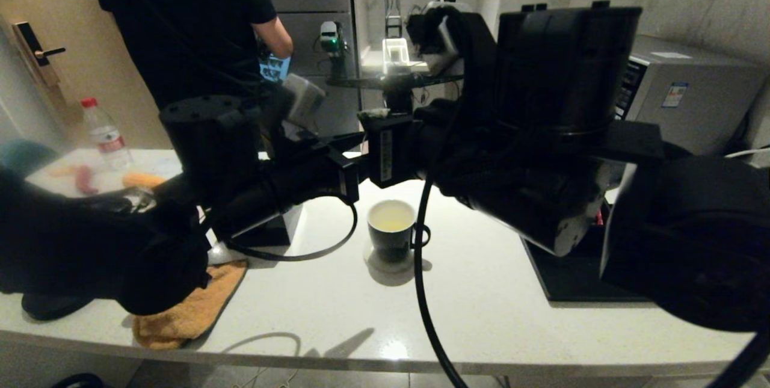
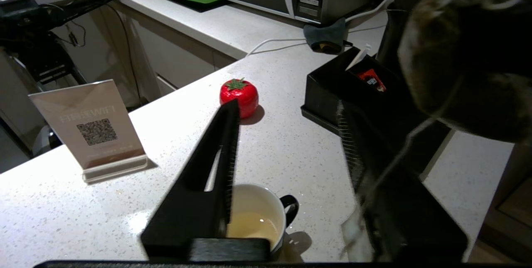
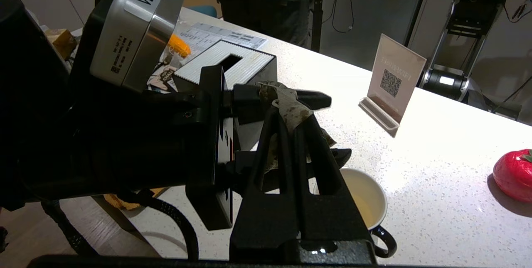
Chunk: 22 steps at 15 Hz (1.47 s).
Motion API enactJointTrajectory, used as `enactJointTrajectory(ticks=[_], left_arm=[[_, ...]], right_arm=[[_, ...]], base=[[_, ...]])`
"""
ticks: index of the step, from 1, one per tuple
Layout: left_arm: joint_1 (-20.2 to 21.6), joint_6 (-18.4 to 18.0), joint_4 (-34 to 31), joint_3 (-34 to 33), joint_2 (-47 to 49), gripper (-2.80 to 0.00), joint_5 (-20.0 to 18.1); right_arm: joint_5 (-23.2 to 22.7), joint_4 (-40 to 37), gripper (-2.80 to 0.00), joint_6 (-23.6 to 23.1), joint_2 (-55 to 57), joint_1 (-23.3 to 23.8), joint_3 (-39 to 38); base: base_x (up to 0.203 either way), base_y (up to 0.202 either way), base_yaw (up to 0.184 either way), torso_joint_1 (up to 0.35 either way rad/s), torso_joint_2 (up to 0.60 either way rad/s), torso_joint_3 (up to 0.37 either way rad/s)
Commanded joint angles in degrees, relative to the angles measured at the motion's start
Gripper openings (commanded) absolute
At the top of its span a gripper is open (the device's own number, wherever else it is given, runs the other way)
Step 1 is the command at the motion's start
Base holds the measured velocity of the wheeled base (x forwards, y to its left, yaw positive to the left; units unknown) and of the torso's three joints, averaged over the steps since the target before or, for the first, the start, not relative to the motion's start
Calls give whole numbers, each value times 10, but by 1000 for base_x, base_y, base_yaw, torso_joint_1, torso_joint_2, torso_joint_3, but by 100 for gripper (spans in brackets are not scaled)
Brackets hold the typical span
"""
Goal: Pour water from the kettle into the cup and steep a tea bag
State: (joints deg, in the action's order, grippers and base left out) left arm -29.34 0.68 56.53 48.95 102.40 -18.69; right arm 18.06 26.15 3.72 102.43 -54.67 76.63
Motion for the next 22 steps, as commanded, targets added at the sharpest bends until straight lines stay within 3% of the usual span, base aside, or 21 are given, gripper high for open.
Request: enactJointTrajectory(ticks=[1, 9, 17, 22], left_arm=[[-1, 0, 2, 0, 0, -280, -1], [-3, -1, 6, -4, -1, -280, -1], [-3, -1, 27, -5, 9, -280, -1], [-3, -1, 27, -5, 10, -280, -1]], right_arm=[[1, 1, -280, 0, 2, -1, 0], [1, 1, -280, 1, 4, -1, -2], [15, 52, -280, -7, -13, -1, -100], [15, 74, -280, -6, -14, -1, -121]], base=[[0, 0, 0, 0, 0, 0], [0, 0, 0, 0, 0, 0], [0, 0, 0, 0, 0, 0], [0, 0, 0, 0, 0, 0]])
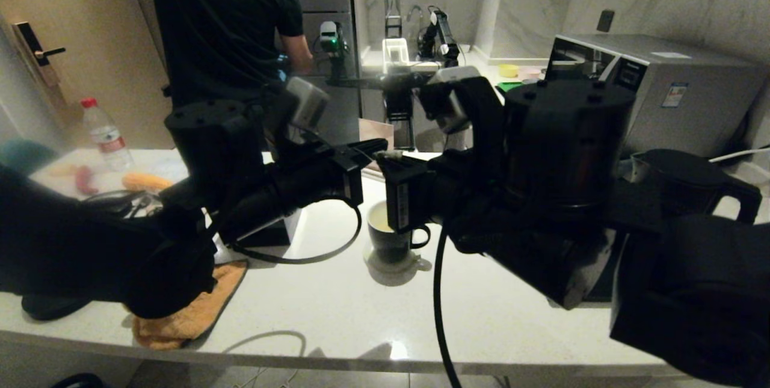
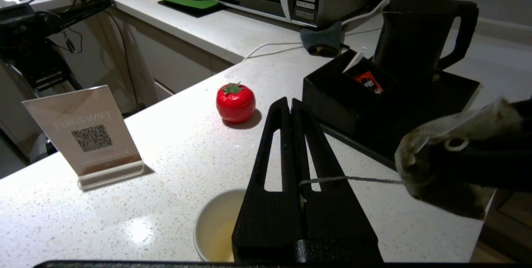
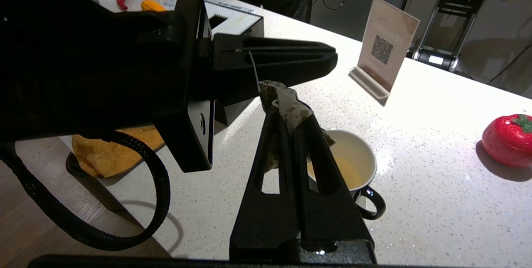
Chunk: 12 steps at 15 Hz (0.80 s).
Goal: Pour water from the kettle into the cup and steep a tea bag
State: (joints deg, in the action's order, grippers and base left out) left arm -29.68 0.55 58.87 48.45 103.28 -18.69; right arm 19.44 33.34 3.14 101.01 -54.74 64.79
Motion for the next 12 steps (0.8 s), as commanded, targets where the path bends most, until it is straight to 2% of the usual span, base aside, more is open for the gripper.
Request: enactJointTrajectory(ticks=[1, 12], left_arm=[[1, 1, 4, 1, 1, -280, -1], [1, 1, 5, 1, 1, -280, -1]], right_arm=[[1, 2, -280, 0, 0, 0, -3], [0, 5, -280, 1, -4, 0, -25]], base=[[0, 0, 0, 0, 0, 0], [0, 0, 0, 0, 0, 0]])
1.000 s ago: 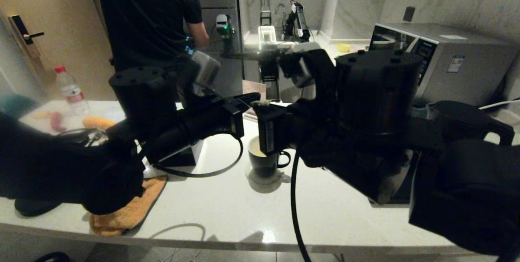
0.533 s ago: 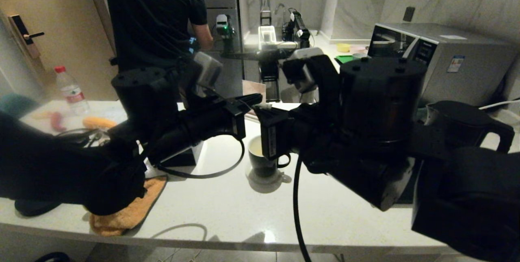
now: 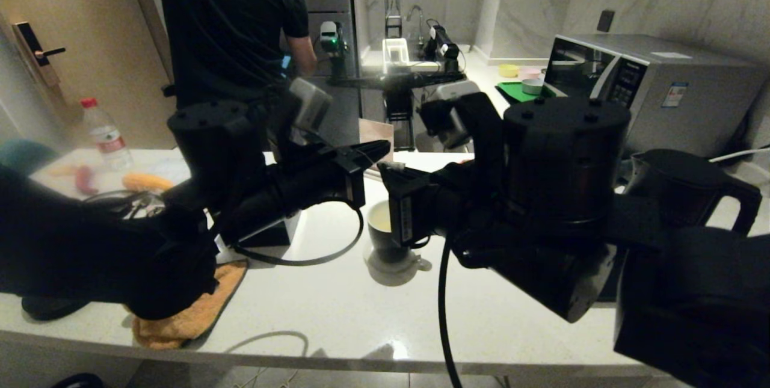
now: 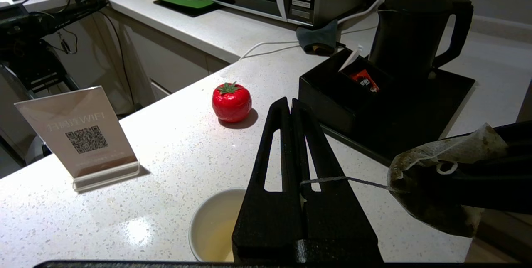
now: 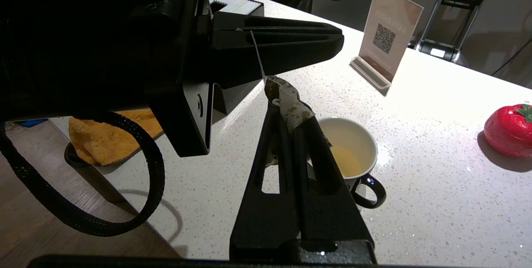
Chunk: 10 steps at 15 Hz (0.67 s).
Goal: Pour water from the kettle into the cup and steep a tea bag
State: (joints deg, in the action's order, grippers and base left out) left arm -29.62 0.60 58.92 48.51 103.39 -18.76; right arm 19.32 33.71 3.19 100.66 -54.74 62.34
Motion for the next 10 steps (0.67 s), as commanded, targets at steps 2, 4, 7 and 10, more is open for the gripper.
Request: enactJointTrajectory(ticks=[2, 4, 7, 10], left_arm=[[0, 0, 4, 0, 0, -280, 0], [0, 0, 4, 0, 0, -280, 0], [0, 0, 4, 0, 0, -280, 0], [0, 0, 4, 0, 0, -280, 0]], right_arm=[[1, 1, -280, 0, 0, -1, -2], [2, 1, -280, 0, 0, -2, -3], [2, 0, -280, 0, -3, -5, -9], [1, 1, 0, 1, -12, -9, -27]], base=[[0, 0, 0, 0, 0, 0], [0, 0, 0, 0, 0, 0], [0, 0, 0, 0, 0, 0], [0, 0, 0, 0, 0, 0]])
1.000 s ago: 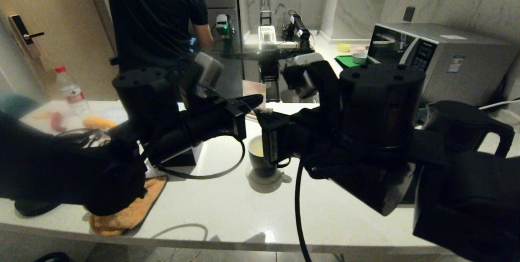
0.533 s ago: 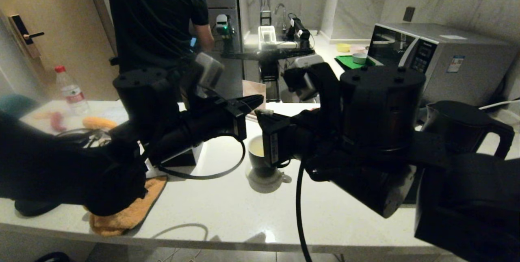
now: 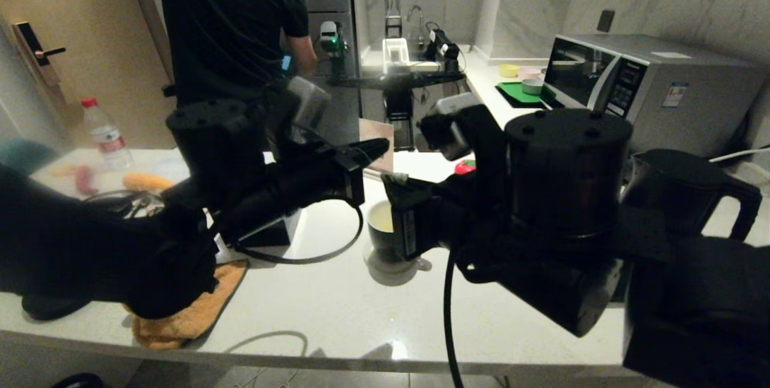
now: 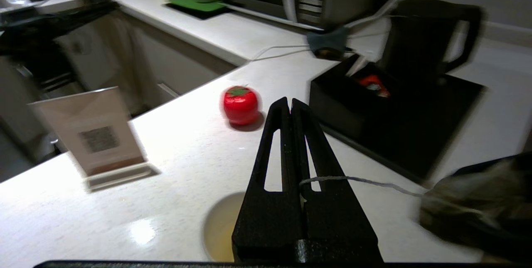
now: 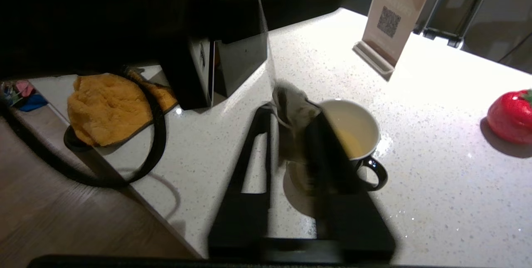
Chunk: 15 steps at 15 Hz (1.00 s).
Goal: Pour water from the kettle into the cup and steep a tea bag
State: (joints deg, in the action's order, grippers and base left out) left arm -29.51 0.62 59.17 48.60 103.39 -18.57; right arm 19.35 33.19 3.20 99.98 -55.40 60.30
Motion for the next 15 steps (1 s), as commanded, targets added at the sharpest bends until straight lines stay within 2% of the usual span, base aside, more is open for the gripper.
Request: enactJointTrajectory(ticks=[1, 13, 15], left_arm=[[-1, 0, 2, -1, 0, -280, -2], [-1, 1, 2, -2, 0, -280, -2], [-1, 1, 2, -2, -1, -280, -2]], right_arm=[[2, 7, 0, 1, -7, -2, -11], [6, 16, 0, 0, -37, -1, -36], [60, 18, 0, 1, -40, 1, -43]], base=[[0, 0, 0, 0, 0, 0], [0, 0, 0, 2, 0, 1], [0, 0, 0, 0, 0, 0]])
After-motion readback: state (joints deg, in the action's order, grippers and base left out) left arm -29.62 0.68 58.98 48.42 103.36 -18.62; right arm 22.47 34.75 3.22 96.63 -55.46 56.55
